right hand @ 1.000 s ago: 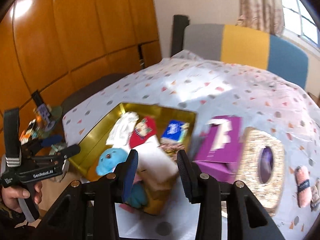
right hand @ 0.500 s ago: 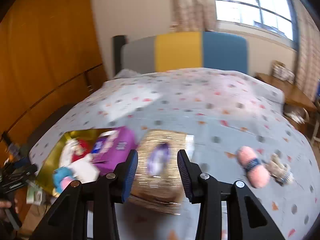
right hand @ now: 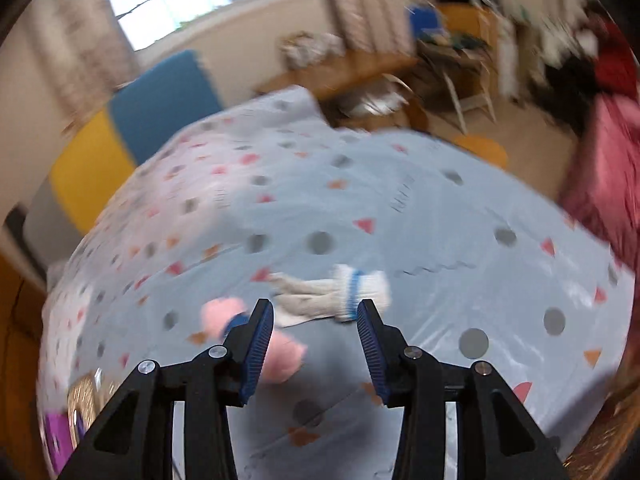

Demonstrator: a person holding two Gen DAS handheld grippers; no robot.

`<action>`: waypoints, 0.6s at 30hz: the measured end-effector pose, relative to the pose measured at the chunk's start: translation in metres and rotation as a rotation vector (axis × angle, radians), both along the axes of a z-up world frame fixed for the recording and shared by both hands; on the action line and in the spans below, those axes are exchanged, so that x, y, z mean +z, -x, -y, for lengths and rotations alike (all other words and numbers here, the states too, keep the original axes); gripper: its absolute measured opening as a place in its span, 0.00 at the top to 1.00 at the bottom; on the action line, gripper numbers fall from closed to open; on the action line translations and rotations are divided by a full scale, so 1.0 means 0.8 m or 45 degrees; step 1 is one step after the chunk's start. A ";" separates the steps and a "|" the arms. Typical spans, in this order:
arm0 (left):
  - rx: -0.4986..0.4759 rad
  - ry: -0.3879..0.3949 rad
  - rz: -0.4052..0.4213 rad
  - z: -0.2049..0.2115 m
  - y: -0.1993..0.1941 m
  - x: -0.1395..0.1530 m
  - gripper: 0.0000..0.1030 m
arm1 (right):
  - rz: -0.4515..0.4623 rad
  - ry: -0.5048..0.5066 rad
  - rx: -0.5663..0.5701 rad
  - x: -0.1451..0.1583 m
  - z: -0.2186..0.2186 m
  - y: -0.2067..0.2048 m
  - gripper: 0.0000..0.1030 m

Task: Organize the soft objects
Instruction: 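Move both tools to the pink dishcloth roll and white gloves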

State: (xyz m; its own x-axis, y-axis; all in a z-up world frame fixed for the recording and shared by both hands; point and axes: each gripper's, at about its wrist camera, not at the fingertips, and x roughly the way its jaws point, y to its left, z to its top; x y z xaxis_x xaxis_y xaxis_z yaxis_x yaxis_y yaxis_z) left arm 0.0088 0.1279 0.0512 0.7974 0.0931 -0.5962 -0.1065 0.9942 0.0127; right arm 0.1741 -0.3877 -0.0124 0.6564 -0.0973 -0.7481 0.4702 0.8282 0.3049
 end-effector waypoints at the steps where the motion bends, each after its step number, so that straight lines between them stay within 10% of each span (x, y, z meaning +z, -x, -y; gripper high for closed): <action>1: -0.010 -0.002 0.002 0.005 -0.002 0.002 0.19 | -0.024 -0.041 -0.026 -0.010 0.010 -0.007 0.57; 9: -0.192 -0.018 0.023 0.070 -0.027 0.025 0.18 | -0.056 -0.124 -0.042 -0.047 0.045 -0.031 0.57; 18: -0.462 -0.024 0.028 0.171 -0.061 0.043 0.17 | -0.216 0.391 0.510 -0.046 -0.003 -0.070 0.45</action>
